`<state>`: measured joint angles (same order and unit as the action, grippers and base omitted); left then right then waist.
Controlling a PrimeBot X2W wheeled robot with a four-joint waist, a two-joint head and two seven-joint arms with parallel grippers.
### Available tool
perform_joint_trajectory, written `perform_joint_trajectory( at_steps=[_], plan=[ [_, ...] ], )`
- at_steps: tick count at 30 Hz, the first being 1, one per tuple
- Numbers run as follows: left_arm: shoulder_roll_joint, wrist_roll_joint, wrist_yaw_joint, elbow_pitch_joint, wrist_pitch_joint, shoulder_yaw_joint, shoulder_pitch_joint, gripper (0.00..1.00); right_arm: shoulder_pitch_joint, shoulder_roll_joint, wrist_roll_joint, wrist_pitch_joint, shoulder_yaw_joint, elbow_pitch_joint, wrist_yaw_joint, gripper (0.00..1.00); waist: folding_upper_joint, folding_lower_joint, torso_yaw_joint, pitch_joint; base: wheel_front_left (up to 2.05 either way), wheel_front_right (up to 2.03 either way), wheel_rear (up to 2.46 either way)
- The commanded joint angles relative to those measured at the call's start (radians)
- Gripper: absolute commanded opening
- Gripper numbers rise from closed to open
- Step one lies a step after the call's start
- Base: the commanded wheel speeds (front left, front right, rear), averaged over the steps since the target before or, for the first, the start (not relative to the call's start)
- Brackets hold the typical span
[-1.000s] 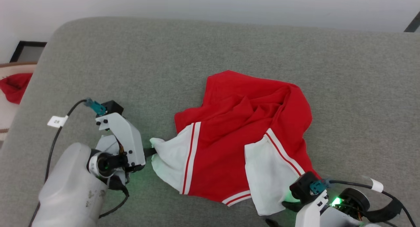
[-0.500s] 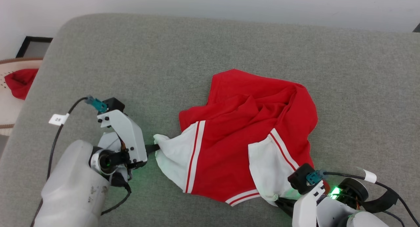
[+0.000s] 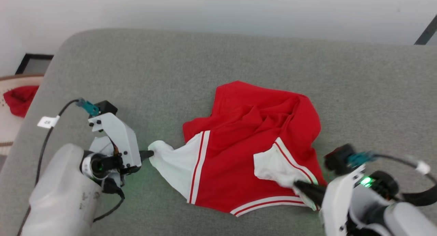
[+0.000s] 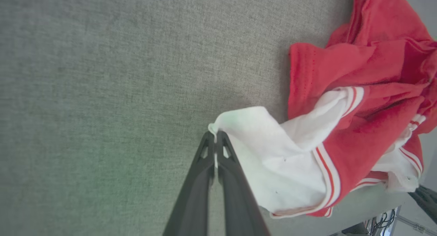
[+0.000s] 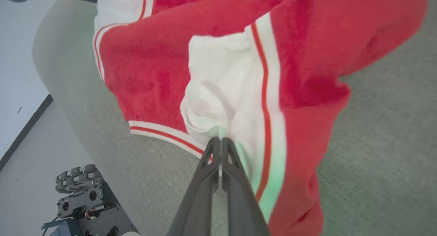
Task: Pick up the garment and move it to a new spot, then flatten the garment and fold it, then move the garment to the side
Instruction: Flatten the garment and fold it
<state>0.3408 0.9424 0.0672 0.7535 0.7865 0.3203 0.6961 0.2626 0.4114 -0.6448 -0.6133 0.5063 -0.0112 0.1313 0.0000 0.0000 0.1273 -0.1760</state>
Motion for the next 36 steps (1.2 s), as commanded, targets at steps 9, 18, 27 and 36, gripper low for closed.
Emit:
perform_joint_trajectory(
  at_steps=[9,18,27,36],
  plan=[
    [0.038,0.0,-0.016,-0.061,0.021,-0.002,0.006,0.0,0.038,-0.024,-0.022,0.025,-0.185,-0.008,-0.001,0.0,0.0,0.0,-0.04,0.077,0.0,0.0,0.0],
    [0.084,-0.003,-0.04,-0.156,0.03,-0.018,0.02,0.0,0.102,-0.068,0.055,0.042,-0.371,0.056,-0.001,0.0,0.0,0.0,-0.062,0.124,0.0,0.0,0.0],
    [0.128,-0.019,-0.047,-0.245,0.009,-0.039,0.063,0.0,0.22,-0.068,0.092,0.029,-0.444,0.127,-0.001,0.0,0.0,0.0,-0.08,0.156,0.0,0.0,0.0],
    [0.12,-0.058,-0.044,-0.243,-0.074,-0.05,0.202,0.0,0.417,-0.074,0.075,0.083,-0.414,0.218,-0.001,0.0,0.0,0.0,-0.097,0.171,0.0,0.0,0.0]
  ],
)
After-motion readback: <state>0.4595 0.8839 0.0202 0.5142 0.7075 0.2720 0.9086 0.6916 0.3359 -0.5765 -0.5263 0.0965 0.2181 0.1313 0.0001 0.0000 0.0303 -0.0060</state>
